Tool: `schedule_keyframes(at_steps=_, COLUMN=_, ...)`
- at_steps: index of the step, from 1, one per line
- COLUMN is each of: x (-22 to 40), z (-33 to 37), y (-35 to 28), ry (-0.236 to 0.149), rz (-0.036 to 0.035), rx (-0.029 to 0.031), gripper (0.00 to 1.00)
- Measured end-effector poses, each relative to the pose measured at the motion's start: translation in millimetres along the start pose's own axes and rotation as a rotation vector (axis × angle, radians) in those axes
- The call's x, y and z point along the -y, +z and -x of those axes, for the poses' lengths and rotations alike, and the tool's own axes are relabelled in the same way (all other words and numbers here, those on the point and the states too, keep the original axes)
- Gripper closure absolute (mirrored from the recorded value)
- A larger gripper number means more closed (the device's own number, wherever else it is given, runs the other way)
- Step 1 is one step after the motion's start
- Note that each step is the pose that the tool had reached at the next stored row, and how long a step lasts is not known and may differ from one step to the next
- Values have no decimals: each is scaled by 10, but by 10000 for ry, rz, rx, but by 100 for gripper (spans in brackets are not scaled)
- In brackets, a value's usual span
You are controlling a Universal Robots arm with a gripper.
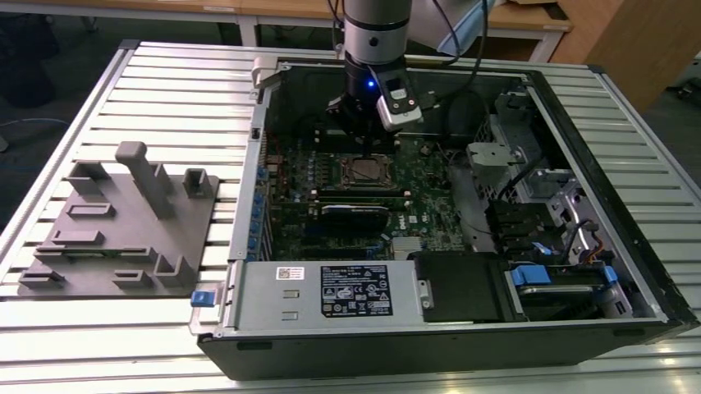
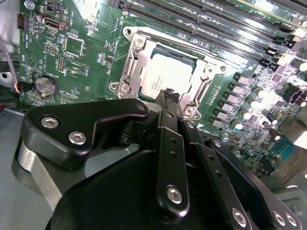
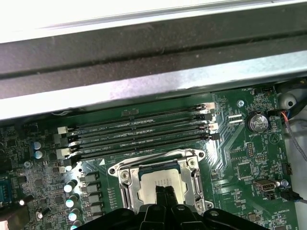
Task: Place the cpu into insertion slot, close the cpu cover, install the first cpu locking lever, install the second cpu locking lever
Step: 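Install the second cpu locking lever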
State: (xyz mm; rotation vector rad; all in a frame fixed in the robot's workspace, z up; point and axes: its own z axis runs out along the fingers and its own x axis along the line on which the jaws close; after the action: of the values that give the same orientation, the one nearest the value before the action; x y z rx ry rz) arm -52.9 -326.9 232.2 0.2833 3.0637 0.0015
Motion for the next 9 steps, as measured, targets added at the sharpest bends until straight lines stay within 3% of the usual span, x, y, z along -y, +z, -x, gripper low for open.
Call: schedule_keyframes(at_steps=9, x=0, z=0, y=0, ry=-1, rz=-5, rx=-33, gripper=90)
